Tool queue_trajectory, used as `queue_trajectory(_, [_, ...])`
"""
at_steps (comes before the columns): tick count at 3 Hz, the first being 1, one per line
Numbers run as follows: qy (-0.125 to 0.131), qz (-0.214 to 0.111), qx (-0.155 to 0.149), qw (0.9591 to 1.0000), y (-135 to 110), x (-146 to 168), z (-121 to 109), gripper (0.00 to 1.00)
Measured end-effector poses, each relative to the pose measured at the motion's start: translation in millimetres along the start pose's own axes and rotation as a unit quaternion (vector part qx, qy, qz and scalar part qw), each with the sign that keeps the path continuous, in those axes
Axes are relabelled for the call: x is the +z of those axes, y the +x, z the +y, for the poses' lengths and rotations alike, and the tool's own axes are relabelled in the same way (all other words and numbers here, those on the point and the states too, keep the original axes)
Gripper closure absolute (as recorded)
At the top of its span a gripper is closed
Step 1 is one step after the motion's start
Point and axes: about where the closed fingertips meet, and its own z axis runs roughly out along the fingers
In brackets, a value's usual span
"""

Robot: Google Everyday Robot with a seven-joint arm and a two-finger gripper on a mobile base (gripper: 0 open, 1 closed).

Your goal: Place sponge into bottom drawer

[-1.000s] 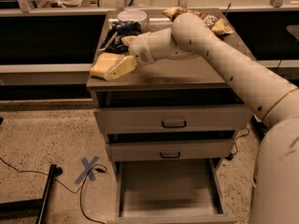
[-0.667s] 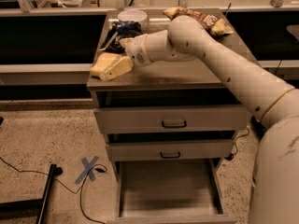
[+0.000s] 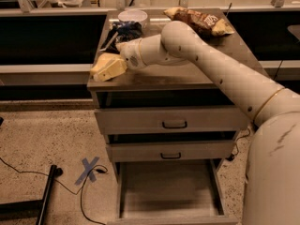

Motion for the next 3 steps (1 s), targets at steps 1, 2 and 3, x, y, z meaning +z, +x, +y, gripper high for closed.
queue_trajectory(1, [0.008,-0.003,-0.016,0.9998,4,4,-5,0.00])
queue_trajectory(2, [0.017,0.005,-0.061,0.9980,6,2,-10,0.00])
queue_trajectory(3, [0.017,0.013,-0.093,0.9955,9,0,-15,0.00])
